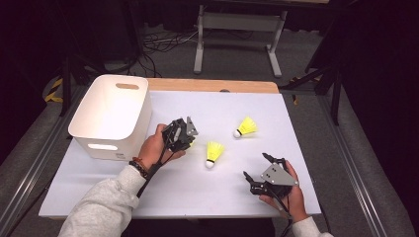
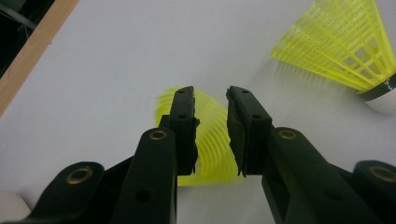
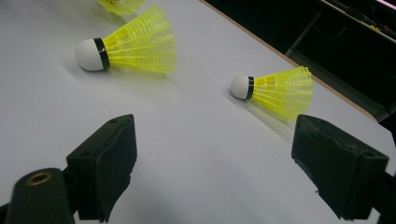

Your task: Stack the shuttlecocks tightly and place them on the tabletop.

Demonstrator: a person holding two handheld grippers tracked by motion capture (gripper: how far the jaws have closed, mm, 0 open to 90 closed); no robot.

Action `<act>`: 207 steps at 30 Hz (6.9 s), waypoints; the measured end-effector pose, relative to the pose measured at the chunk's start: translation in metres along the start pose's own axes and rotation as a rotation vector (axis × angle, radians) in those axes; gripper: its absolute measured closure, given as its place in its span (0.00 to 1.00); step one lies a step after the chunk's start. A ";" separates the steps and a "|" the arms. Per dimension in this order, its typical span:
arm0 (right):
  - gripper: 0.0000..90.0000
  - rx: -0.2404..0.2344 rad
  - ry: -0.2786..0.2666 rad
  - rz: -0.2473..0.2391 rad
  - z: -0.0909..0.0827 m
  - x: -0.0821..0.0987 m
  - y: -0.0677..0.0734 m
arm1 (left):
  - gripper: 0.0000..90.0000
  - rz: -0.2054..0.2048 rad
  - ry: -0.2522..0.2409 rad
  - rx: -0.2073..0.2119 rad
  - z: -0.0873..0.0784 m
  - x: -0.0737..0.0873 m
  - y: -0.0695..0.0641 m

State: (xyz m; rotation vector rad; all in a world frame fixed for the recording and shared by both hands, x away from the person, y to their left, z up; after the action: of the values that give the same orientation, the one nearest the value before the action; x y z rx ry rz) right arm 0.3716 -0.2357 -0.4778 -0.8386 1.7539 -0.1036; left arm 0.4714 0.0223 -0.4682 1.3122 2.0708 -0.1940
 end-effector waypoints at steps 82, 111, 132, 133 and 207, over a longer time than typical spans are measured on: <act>0.17 -0.054 0.061 -0.030 0.009 0.007 0.011 | 0.78 -0.149 0.226 -0.045 0.043 -0.001 0.045; 0.17 -0.035 0.061 -0.025 0.006 0.007 0.008 | 0.26 -0.004 -0.300 -0.022 -0.071 0.000 0.009; 0.15 -0.028 0.036 0.007 0.005 0.003 0.006 | 0.24 0.101 -0.424 -0.045 -0.094 0.069 -0.026; 0.15 -0.029 0.034 0.011 0.005 0.002 0.006 | 0.24 0.102 -0.428 -0.048 -0.095 0.073 -0.026; 0.89 -0.464 0.110 0.269 0.110 -0.073 0.038 | 0.10 -0.104 -0.512 0.047 -0.105 0.177 -0.038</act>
State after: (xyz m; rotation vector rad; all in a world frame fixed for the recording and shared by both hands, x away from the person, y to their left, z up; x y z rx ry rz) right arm 0.4574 -0.1285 -0.4763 -0.9260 2.0125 0.4592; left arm 0.3432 0.1838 -0.5031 1.0453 1.7003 -0.5655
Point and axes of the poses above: each handheld gripper's, and its own axes: z roughly forward along the jaws, x roughly out of its underside, y roughly to its left, the point moved 7 cm from there along z, roughly forward along the jaws, and after that the axes turned 6 degrees about x, right-handed, at the moved point
